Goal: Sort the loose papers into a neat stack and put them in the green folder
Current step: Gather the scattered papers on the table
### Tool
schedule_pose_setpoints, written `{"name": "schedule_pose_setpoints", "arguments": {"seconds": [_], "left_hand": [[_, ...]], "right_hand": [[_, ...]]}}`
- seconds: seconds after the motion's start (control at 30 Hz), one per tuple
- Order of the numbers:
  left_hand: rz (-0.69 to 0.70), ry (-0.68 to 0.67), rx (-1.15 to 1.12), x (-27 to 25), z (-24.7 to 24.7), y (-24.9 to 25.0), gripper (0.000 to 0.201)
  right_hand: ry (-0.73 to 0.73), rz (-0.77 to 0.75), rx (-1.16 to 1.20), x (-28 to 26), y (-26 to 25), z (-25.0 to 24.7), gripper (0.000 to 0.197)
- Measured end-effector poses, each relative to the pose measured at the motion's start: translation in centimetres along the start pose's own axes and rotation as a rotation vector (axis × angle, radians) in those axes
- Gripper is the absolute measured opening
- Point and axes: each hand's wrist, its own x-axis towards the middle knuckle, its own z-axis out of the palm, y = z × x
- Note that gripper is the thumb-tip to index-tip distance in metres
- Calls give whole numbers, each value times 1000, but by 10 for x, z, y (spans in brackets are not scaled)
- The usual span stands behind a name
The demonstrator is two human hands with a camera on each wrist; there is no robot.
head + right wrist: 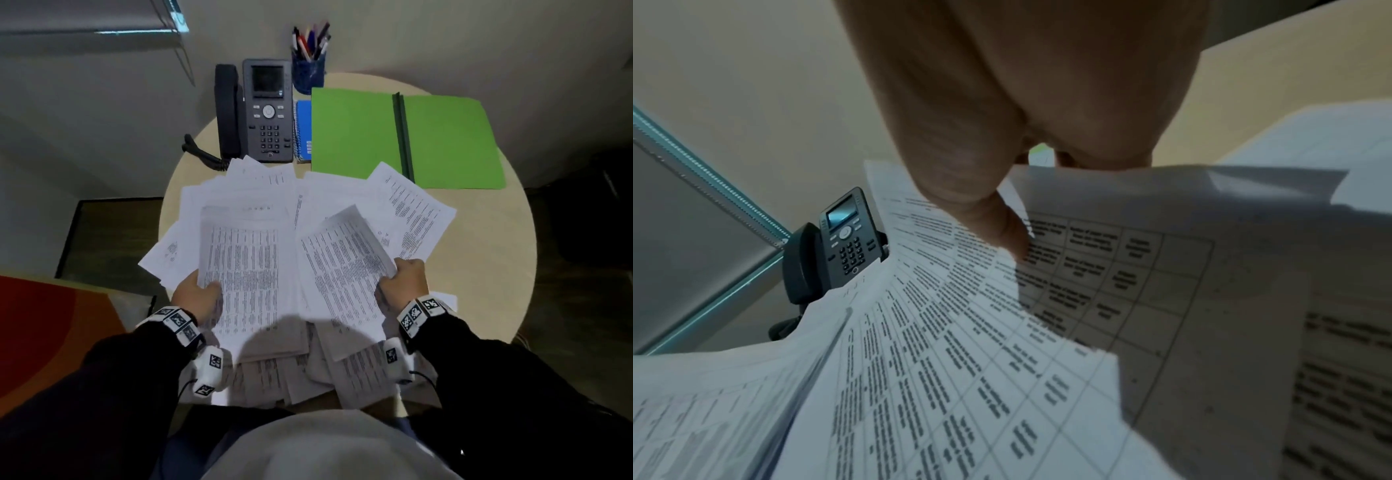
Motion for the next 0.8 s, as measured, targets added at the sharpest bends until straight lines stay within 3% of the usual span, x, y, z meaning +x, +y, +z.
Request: {"name": "schedule_pose_setpoints", "arguments": {"seconds": [0.13, 0.23, 0.37, 0.57, 0.8], "left_hand": [[-6, -1, 51, 0, 7, 3, 18], [-50, 103, 201, 2, 7, 3, 30], [-90, 49, 364, 1, 7, 5, 38], [-171, 42, 457, -1, 8, 14, 35], [-119, 111, 502, 13, 8, 5, 30]], "right_hand": [[52, -41, 36, 0, -11, -3, 12], [79, -47, 111, 1, -5, -9, 33], [48, -74, 254, 1, 7, -26, 79], [27, -95, 206, -1, 24, -32, 83], [18, -119, 175, -2, 29, -22, 83]]}}
